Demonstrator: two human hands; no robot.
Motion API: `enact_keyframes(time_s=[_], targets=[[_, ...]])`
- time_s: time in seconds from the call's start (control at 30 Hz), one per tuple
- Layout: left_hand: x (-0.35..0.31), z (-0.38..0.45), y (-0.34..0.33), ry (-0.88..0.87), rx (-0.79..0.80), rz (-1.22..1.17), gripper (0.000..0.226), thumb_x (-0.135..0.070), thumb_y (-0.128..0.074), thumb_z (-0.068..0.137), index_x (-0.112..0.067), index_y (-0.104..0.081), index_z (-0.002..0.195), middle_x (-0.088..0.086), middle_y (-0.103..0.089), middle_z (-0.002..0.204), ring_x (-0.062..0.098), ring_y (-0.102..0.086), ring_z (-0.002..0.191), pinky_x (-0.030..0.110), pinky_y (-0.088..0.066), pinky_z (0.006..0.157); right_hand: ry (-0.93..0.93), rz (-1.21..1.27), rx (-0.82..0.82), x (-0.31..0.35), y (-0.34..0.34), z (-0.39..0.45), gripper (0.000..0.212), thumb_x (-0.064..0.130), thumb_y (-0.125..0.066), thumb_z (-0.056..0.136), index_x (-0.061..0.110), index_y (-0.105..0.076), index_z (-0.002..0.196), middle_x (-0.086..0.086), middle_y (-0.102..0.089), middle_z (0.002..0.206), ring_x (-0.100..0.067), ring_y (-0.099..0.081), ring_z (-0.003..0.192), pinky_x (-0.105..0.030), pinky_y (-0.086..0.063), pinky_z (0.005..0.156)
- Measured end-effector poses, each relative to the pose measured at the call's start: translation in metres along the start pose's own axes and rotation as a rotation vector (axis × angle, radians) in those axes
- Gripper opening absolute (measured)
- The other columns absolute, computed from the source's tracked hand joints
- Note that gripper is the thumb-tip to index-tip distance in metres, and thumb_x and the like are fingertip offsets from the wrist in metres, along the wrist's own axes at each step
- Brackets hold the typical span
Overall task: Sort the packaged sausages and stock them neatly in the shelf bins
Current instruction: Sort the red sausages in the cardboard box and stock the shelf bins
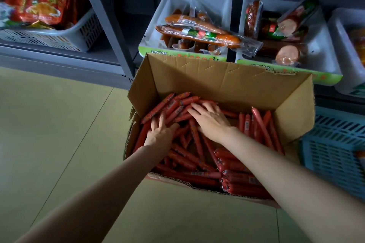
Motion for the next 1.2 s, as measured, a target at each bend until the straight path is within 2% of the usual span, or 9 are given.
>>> enact_keyframes(time_s=[0.13, 0.3, 0.43, 0.5, 0.6, 0.67, 0.8, 1.07, 1.2], targets=[[0.013, -0.004, 0.003, -0.02, -0.01, -0.116, 0.051, -0.034, -0.045, 0.097, -0.034, -0.027, 0.145, 0.017, -0.009, 0.153, 0.043, -0.022, 0.135, 0.046, -0.027, 0.112, 0.023, -0.129, -0.084, 0.011, 0.011, 0.01, 0.048, -0.006, -0.039, 0.088, 0.008, -0.04, 0.134, -0.013, -0.038, 0.138, -0.033, -0.026, 0.132, -0.041, -0.034, 0.101], [0.025, -0.002, 0.027, 0.036, -0.189, -0.408, 0.048, -0.041, -0.048, 0.092, -0.006, -0.039, 0.124, 0.016, -0.054, 0.122, 0.037, -0.051, 0.111, 0.037, -0.038, 0.087, 0.076, -0.083, -0.159, 0.006, 0.017, 0.002, 0.048, -0.008, -0.042, 0.084, 0.007, -0.044, 0.129, -0.011, -0.044, 0.127, -0.031, -0.036, 0.122, -0.038, -0.04, 0.091], [0.018, 0.016, 0.017, 0.13, -0.101, -0.276, 0.067, -0.039, -0.055, 0.091, -0.006, -0.025, 0.14, 0.019, -0.044, 0.134, 0.037, -0.044, 0.121, 0.04, -0.035, 0.101, 0.042, 0.0, -0.312, -0.016, 0.036, -0.013, 0.035, -0.007, -0.067, 0.065, 0.005, -0.057, 0.096, -0.012, -0.054, 0.096, -0.034, -0.05, 0.095, -0.04, -0.048, 0.069], [0.016, 0.025, 0.017, 0.146, -0.07, -0.231, 0.064, -0.033, -0.06, 0.089, -0.007, -0.03, 0.139, 0.017, -0.044, 0.133, 0.035, -0.044, 0.122, 0.039, -0.037, 0.101, -0.072, 0.135, -0.313, -0.033, 0.047, -0.016, 0.027, -0.002, -0.065, 0.073, 0.005, -0.052, 0.096, -0.012, -0.05, 0.099, -0.032, -0.047, 0.098, -0.038, -0.039, 0.076], [0.013, 0.028, 0.024, 0.101, -0.108, -0.149, 0.045, -0.033, -0.059, 0.089, -0.012, -0.049, 0.127, 0.01, -0.053, 0.126, 0.03, -0.051, 0.117, 0.036, -0.043, 0.096, -0.229, 0.26, -0.173, -0.062, 0.052, -0.021, 0.025, 0.001, -0.053, 0.086, 0.001, -0.048, 0.11, -0.017, -0.047, 0.114, -0.032, -0.047, 0.112, -0.026, -0.028, 0.08], [0.008, 0.023, 0.028, 0.06, -0.152, -0.046, 0.035, -0.031, -0.056, 0.09, -0.013, -0.055, 0.12, 0.006, -0.058, 0.122, 0.026, -0.053, 0.116, 0.034, -0.045, 0.093, -0.269, 0.292, -0.108, -0.078, 0.053, -0.03, 0.014, 0.004, -0.057, 0.085, 0.005, -0.05, 0.097, -0.013, -0.052, 0.102, -0.03, -0.052, 0.107, -0.024, -0.027, 0.068], [0.0, 0.018, 0.046, -0.011, -0.209, 0.117, 0.043, -0.052, -0.049, 0.091, -0.022, -0.058, 0.12, 0.001, -0.064, 0.115, 0.023, -0.06, 0.109, 0.032, -0.048, 0.086, -0.414, 0.41, -0.084, -0.108, 0.053, -0.045, 0.015, 0.013, -0.068, 0.076, 0.004, -0.061, 0.086, -0.012, -0.064, 0.089, -0.032, -0.06, 0.089, -0.033, -0.044, 0.072], [-0.005, 0.015, 0.038, 0.006, -0.112, 0.169, 0.066, -0.04, -0.05, 0.094, -0.04, -0.011, 0.147, 0.001, -0.051, 0.134, 0.023, -0.053, 0.119, 0.033, -0.046, 0.094, -0.437, 0.677, -0.026, -0.112, 0.044, -0.062, 0.019, 0.004, -0.07, 0.076, 0.001, -0.061, 0.093, -0.014, -0.066, 0.087, -0.026, -0.062, 0.068, -0.036, -0.053, 0.071], [-0.036, 0.006, 0.062, 0.009, -0.182, -0.249, 0.043, -0.033, -0.061, 0.087, -0.018, -0.054, 0.127, 0.005, -0.06, 0.121, 0.027, -0.054, 0.115, 0.031, -0.042, 0.09, -0.489, 1.091, 0.014, -0.114, 0.035, -0.078, 0.02, -0.01, -0.062, 0.08, 0.007, -0.057, 0.09, -0.011, -0.062, 0.083, -0.017, -0.06, 0.063, -0.023, -0.052, 0.062]])
Point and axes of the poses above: each hand's wrist, its own z-axis towards the middle knuckle, its own y-axis out of the back of the hand, x = y × z, the point moved 7 cm from there along z, towards the middle knuckle
